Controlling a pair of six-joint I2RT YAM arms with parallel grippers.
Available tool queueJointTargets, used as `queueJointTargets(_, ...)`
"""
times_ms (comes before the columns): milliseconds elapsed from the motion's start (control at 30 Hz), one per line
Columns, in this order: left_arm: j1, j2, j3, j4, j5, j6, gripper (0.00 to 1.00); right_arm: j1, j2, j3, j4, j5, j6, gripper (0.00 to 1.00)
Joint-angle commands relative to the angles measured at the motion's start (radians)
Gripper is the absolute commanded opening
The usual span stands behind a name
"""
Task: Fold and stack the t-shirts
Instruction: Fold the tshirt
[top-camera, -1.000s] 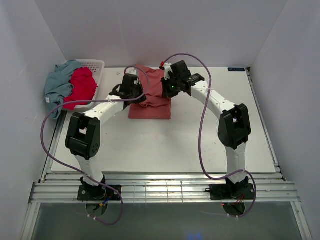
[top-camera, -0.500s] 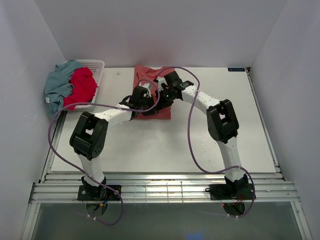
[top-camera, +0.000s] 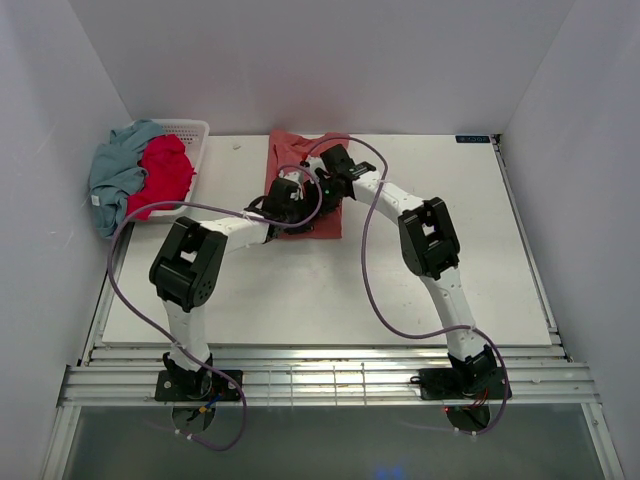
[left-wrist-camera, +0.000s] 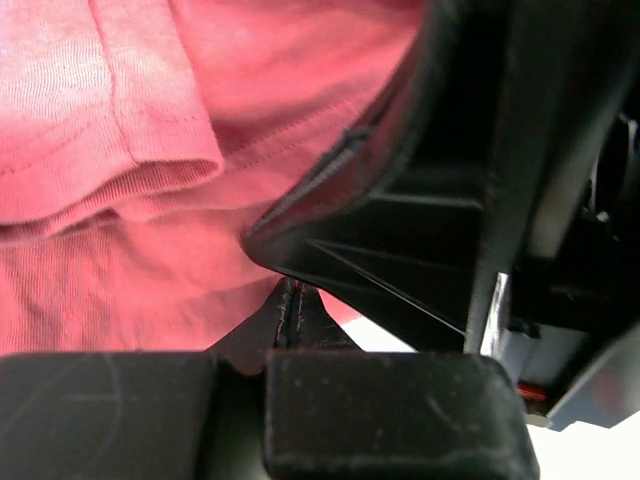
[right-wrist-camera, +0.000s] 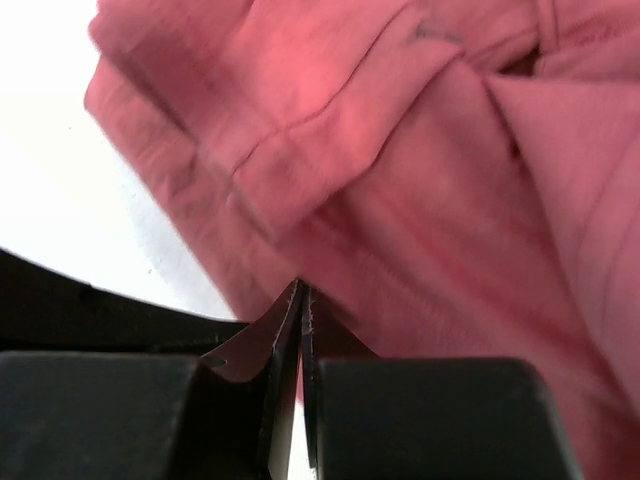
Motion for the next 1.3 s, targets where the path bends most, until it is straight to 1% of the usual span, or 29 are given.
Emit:
queueJointTargets(0, 0.004, 0.014, -0.024, 0.069, -0.02, 0.019, 0.0, -0.002, 0.048, 0.093, -0.025, -0.019, 0.014, 0.08)
queueJointTargets(233, 0.004, 0.055, -0.071, 0.098, -0.029, 0.012, 0.0, -0.026, 0.101, 0.153, 0.068, 0.099, 0.056, 0.08)
queueJointTargets(267, 0.004, 0.06, -0.074, 0.099, -0.029, 0.009, 0.0, -0.031, 0.102, 0.159, 0.105, 0.13, 0.065, 0.08)
queueJointTargets(433, 0.004, 0.052, -0.117, 0.11, -0.023, -0.01, 0.0, -0.069, 0.081, 0.161, 0.248, 0.173, 0.134, 0.08)
queueJointTargets(467, 0.002, 0.051, -0.127, 0.115, -0.023, -0.017, 0.0, -0.074, 0.073, 0.156, 0.293, 0.203, 0.148, 0.08)
queueJointTargets(633, 0.004, 0.037, -0.171, 0.133, 0.0, -0.047, 0.0, -0.08, 0.078, 0.165, 0.38, 0.308, 0.139, 0.08)
queueJointTargets(733, 0.004, 0.026, -0.188, 0.138, 0.023, -0.063, 0.0, -0.081, 0.079, 0.144, 0.441, 0.356, 0.126, 0.08)
queueJointTargets(767, 0.004, 0.019, -0.191, 0.139, 0.029, -0.066, 0.0, -0.08, 0.073, 0.112, 0.467, 0.374, 0.125, 0.09)
queueJointTargets(867, 0.004, 0.003, -0.211, 0.141, 0.061, -0.089, 0.0, -0.083, 0.035, 0.072, 0.571, 0.395, 0.14, 0.09)
queueJointTargets(933, -0.002, -0.017, -0.223, 0.151, 0.08, -0.103, 0.0, -0.083, -0.002, 0.046, 0.632, 0.402, 0.148, 0.09)
queueJointTargets(1033, -0.019, -0.038, -0.245, 0.162, 0.097, -0.122, 0.0, -0.083, -0.062, 0.021, 0.67, 0.39, 0.156, 0.09)
queueJointTargets(1100, -0.027, -0.043, -0.248, 0.164, 0.107, -0.133, 0.0, -0.081, -0.094, 0.015, 0.658, 0.341, 0.148, 0.1)
queueJointTargets(1233, -0.038, -0.063, -0.223, 0.168, 0.132, -0.129, 0.0, -0.077, -0.203, -0.069, 0.602, 0.242, 0.149, 0.11)
queueJointTargets(1267, -0.042, -0.074, -0.216, 0.168, 0.133, -0.126, 0.0, -0.074, -0.221, -0.124, 0.578, 0.2, 0.142, 0.11)
